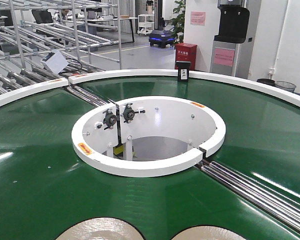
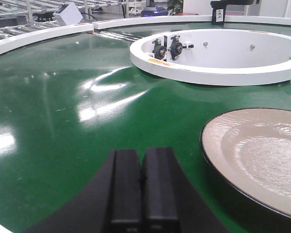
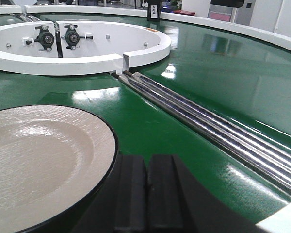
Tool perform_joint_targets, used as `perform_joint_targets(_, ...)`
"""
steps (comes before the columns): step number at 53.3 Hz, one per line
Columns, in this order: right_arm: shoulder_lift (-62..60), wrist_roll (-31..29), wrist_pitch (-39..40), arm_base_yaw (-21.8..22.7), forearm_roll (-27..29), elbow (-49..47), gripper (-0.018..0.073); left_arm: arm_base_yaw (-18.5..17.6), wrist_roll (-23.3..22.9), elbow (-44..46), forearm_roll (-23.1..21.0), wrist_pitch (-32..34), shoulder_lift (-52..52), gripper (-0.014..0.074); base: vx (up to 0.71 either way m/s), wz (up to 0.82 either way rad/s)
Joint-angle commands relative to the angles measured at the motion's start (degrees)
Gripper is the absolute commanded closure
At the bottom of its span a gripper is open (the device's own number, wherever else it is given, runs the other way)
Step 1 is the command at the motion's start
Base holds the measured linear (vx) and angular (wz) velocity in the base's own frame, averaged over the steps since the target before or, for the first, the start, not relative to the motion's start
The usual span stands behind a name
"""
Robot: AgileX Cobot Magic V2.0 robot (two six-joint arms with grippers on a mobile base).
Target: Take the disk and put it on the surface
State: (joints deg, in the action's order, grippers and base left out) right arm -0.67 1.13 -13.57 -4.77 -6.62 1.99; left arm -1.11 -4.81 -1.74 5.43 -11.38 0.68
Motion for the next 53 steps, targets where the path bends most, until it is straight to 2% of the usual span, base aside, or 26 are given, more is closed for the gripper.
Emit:
perform_joint_targets(1,-0.51,-0.27,4.93,0.22,-0.69,0.17,0.0564,-0.07,-0.59,1.18,0.35,4.67,0.74,0.0604,0.00,0.00)
perform_joint_targets(42,-0.51,-0.50,4.93,0.22,-1.01,0.17,0.0564,-0.07,-0.59,1.18,0.35,4.67,0.74,0.0604,0.00,0.00)
perform_joint_targets(53,-0.51,0.06,7.38,0.22,1.14,0.17,0.0564,-0.07,1.55,1.18,0.40,4.60,0.74,0.0604,0.00,0.00)
